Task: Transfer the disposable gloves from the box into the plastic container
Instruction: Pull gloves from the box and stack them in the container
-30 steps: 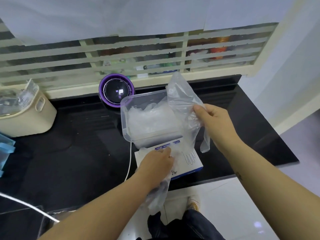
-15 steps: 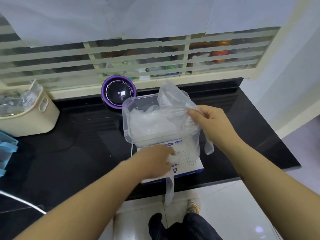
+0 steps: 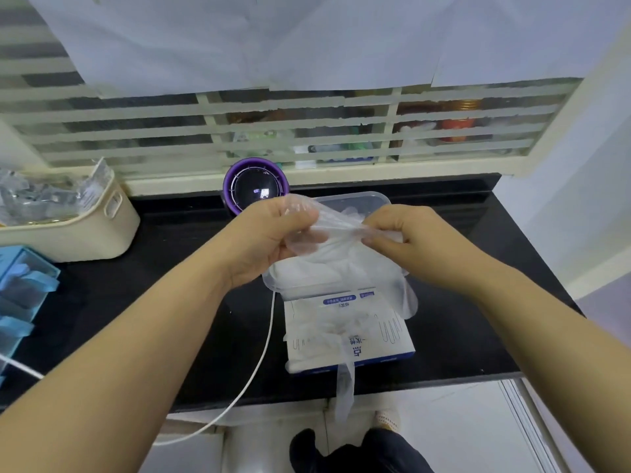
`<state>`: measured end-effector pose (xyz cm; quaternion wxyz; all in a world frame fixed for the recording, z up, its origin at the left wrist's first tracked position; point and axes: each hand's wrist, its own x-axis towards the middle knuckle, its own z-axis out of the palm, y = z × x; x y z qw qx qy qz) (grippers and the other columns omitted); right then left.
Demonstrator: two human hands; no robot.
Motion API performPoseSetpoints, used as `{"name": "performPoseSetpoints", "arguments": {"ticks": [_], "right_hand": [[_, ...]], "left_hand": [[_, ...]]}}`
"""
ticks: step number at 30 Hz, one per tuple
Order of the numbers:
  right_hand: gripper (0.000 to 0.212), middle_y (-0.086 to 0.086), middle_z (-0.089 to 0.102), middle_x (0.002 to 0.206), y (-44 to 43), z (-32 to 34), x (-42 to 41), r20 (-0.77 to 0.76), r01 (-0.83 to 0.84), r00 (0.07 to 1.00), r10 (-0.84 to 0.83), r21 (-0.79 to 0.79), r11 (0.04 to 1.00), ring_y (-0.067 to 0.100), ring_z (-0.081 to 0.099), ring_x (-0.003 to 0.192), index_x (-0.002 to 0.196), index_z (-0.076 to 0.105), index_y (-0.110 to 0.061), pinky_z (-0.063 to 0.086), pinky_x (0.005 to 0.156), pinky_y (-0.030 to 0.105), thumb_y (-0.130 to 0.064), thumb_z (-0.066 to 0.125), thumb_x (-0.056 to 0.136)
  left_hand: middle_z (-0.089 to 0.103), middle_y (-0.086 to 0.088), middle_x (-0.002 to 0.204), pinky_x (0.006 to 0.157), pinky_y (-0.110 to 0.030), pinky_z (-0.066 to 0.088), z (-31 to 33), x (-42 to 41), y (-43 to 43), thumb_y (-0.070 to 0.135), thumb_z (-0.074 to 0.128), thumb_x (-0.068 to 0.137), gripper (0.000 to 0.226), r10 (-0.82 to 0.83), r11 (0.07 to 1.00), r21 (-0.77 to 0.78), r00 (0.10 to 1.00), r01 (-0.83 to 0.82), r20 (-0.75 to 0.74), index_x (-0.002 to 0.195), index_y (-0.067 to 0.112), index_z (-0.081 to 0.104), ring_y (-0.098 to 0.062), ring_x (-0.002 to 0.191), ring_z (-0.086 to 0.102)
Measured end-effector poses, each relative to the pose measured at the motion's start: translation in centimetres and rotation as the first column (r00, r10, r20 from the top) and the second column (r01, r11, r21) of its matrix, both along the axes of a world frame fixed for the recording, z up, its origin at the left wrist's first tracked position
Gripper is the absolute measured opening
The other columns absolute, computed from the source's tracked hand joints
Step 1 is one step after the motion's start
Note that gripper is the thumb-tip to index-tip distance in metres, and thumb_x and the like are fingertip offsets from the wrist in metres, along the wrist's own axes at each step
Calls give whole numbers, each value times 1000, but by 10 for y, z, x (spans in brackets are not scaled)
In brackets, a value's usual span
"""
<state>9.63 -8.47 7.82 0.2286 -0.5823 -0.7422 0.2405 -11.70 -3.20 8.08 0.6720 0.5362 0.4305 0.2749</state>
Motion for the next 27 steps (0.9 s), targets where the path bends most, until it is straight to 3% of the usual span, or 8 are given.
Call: {"name": "performPoseSetpoints", "arguments": {"ticks": [5, 7, 11, 14, 17, 20, 23, 27], "right_hand": [[84, -12, 62, 116, 8, -13, 18, -278, 58, 938, -206, -462, 885, 8, 64, 100, 137, 39, -40, 50, 91, 33, -72, 64, 64], [84, 4, 67, 113, 9, -20, 19, -446, -8, 822, -353, -629, 777, 20, 67, 99, 132, 43, -32, 51, 94, 42, -76, 61, 63], [92, 12, 72, 101, 8, -35, 4, -518, -68, 664, -540, -760, 646, 28, 68, 98, 140, 30, -29, 51, 93, 42, -68, 57, 60], [96, 19, 70, 105, 6, -43, -12, -599, -238, 427, -677, -797, 555, 30, 68, 95, 143, 29, -18, 51, 91, 44, -66, 59, 65], [104, 20, 65, 117, 8, -43, -27, -654, -392, 317, -686, -750, 533, 32, 60, 112, 133, 44, -1, 46, 99, 47, -76, 59, 61], [93, 10, 62, 125, 19, -36, -35, -751, -391, 277, -600, -658, 643, 28, 54, 120, 128, 55, -8, 41, 105, 46, -74, 57, 63], [63, 2, 62, 124, 38, -26, -32, -806, -209, 257, -533, -585, 784, 20, 55, 117, 127, 56, -17, 38, 105, 41, -54, 55, 76], [18, 7, 68, 84, 58, -23, -21, -805, 63, 332, -492, -501, 863, 17, 63, 80, 97, 65, -1, 53, 78, 24, -16, 58, 92]], "left_hand": [[67, -7, 90, 70, -22, 56, 1, -4, 1, 11, 46, 99, 20, 134, 991, -43, 966, -127, 220, 109, 0, 59, -12, 80, 69], [68, -10, 103, 74, -24, 56, 2, -6, 5, 8, 44, 99, 25, 178, 984, -61, 938, -168, 296, 119, 5, 58, -14, 89, 68], [55, -24, 126, 73, -27, 56, 8, -2, 9, 0, 35, 97, 49, 162, 987, -76, 889, -143, 427, 140, 22, 46, -17, 88, 68], [59, -19, 122, 75, -31, 57, 9, 2, 13, 1, 36, 95, 53, 140, 990, -76, 868, -117, 476, 142, 24, 43, -21, 89, 70], [59, -17, 128, 75, -31, 57, 8, 3, 17, 2, 35, 95, 56, 153, 988, -84, 855, -128, 496, 147, 21, 37, -23, 96, 69], [60, -18, 127, 75, -31, 57, 6, 0, 19, 1, 34, 94, 57, 182, 983, -122, 838, -138, 515, 149, 18, 34, -24, 95, 69], [70, -11, 110, 71, -29, 58, 3, -1, 18, -2, 29, 94, 51, 168, 985, -114, 851, -128, 497, 142, 10, 42, -21, 90, 70], [69, -5, 91, 71, -31, 59, -15, -5, 16, 2, 34, 98, 36, 273, 960, -137, 923, -244, 271, 124, 12, 56, -17, 83, 70]]}}
